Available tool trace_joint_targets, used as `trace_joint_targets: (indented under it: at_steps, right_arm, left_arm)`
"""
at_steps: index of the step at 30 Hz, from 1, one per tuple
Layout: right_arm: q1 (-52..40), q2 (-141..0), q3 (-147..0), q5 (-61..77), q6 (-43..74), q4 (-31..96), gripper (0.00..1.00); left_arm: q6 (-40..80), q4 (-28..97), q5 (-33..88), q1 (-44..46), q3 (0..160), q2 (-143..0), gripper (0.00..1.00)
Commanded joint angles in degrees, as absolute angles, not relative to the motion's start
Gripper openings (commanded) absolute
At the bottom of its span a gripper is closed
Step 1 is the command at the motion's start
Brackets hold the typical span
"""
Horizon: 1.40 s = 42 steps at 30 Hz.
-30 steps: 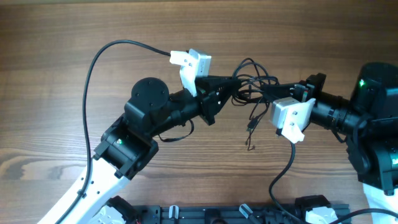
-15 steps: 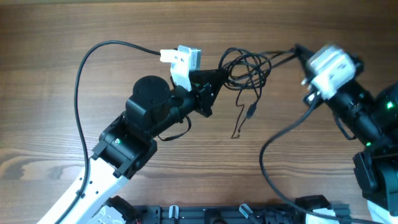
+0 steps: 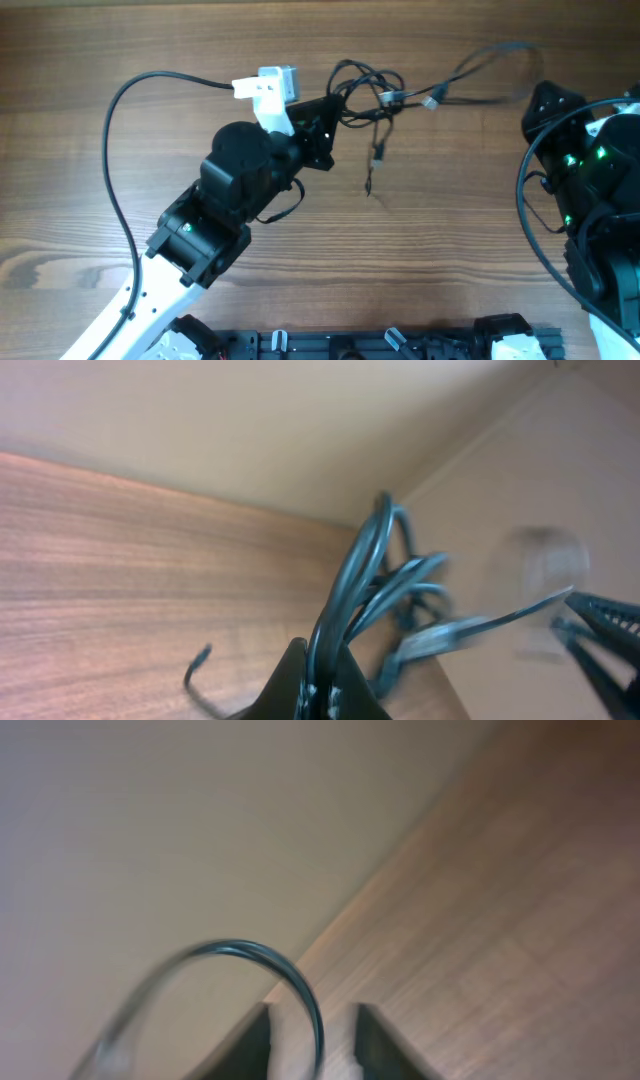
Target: Untangle cables
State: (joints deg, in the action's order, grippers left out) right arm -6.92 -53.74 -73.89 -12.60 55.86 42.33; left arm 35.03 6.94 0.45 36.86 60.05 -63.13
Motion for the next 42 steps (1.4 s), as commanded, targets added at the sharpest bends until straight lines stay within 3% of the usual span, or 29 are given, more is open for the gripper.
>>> trace_joint_targets:
  at_steps: [1,2,4,6,11,21,25,27,30,35,36,37,42]
  right_arm:
    - [-6.7,-54.4,-74.7,-17.0,53.5,43.9,0.88]
    - [-6.7,-54.4,-74.7,-16.9,47.2,43.9,1.00]
    - [-6.7,-54.4,-74.7,-16.8,36.9,43.4,1.00]
    - [-6.7,-54.4,-74.7,-13.3,19.1,41.0,1.00]
    - [-6.7,-54.4,-74.7,20.3,-20.3,39.1,0.99]
    - [-6.7,-55.1,-74.7,37.6,-41.2,38.0,0.95]
    - [-6.7,-56.4,-74.7,38.7,-44.3,37.8,0.95]
    - [-6.7,-57.0,-74.7,41.1,-46.6,37.8,0.88]
    - [-6.7,-57.5,-74.7,46.5,-49.5,37.9,0.56]
    - [-6.7,-57.5,-74.7,46.5,-49.5,38.0,0.24]
    - [-6.7,-57.5,-74.7,46.5,-49.5,38.0,0.09]
    - [-6.7,-57.5,-74.7,46.5,-49.5,38.0,0.04]
    - [-6.7,-57.5,-74.7,46.5,-49.5,38.0,0.04]
  left_arm:
    - [34.7,6.0,-2.5,36.5,60.0,-60.7,0.04]
    - [34.7,5.5,-2.4,36.5,60.0,-60.6,0.04]
    - [33.4,5.3,-1.5,36.5,60.0,-60.6,0.04]
    - [26.8,3.2,6.9,36.5,60.0,-60.7,0.04]
    - [22.7,1.7,15.7,36.5,60.0,-60.7,0.04]
    - [22.7,0.4,26.8,36.5,60.0,-60.8,0.04]
    - [20.1,0.2,30.5,36.5,60.0,-60.8,0.04]
    - [19.6,-0.3,31.5,36.5,60.0,-60.8,0.04]
    - [19.8,-0.5,30.4,36.5,60.0,-60.8,0.04]
    - [23.2,-0.4,24.3,36.5,60.0,-60.8,0.04]
    - [23.2,-0.4,24.3,36.5,60.0,-60.8,0.04]
    - [23.4,-0.4,24.4,36.5,60.0,-60.8,0.04]
    - [23.4,-0.4,23.6,36.5,60.0,-60.8,0.04]
